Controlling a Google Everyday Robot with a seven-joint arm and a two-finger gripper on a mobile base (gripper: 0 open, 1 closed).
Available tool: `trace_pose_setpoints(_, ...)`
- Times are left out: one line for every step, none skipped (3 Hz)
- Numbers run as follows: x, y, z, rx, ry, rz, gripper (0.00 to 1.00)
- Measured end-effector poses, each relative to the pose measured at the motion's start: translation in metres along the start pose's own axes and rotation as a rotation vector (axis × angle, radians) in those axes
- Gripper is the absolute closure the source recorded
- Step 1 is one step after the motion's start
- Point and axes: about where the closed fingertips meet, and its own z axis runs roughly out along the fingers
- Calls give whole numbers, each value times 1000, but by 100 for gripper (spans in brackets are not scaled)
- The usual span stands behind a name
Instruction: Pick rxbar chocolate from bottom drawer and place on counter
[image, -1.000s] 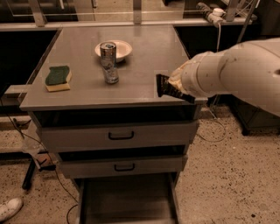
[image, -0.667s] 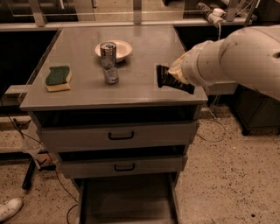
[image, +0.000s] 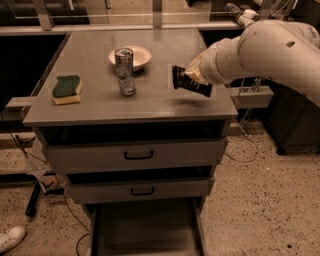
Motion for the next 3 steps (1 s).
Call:
trace_pose_setpoints(0,0,40,-57,-13,0,100)
trace_pose_setpoints(2,12,78,-127,-11,-8,100)
trace_pose_setpoints(3,13,81,-131,-11,-7,81)
